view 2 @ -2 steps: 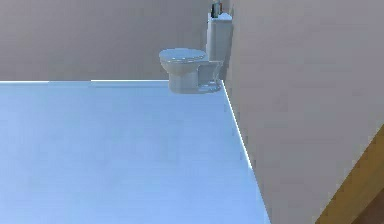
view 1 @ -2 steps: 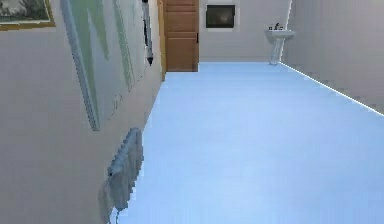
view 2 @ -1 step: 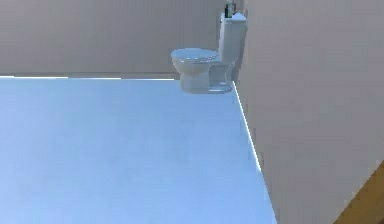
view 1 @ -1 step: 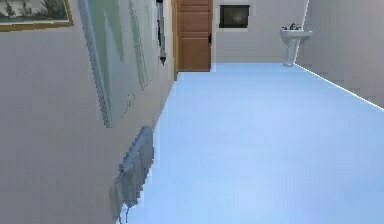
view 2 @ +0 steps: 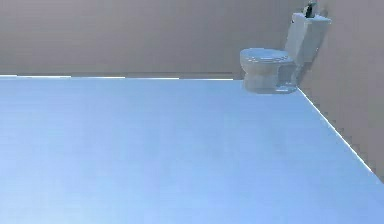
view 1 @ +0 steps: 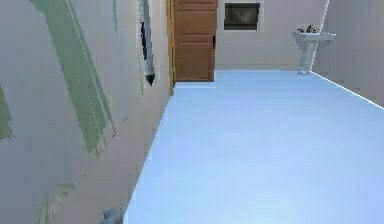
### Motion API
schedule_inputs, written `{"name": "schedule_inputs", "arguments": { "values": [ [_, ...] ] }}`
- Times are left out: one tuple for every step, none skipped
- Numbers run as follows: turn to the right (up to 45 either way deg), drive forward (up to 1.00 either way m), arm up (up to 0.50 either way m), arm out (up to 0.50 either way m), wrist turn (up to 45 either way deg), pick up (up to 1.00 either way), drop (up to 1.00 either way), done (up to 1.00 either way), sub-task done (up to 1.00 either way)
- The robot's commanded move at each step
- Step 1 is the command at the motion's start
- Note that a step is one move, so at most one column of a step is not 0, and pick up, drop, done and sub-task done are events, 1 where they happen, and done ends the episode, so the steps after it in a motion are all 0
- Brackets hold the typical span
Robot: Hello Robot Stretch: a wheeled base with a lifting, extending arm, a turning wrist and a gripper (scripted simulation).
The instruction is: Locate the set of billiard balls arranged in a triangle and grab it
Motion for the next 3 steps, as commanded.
{"name": "schedule_inputs", "arguments": {
  "values": [
    [0.0,1.00,0.00,0.00,0.0,0.00,0.00,0.00,0.00],
    [0.0,1.00,0.00,0.00,0.0,0.00,0.00,0.00,0.00],
    [0.0,0.25,0.00,0.00,0.0,0.00,0.00,0.00,0.00]
  ]
}}
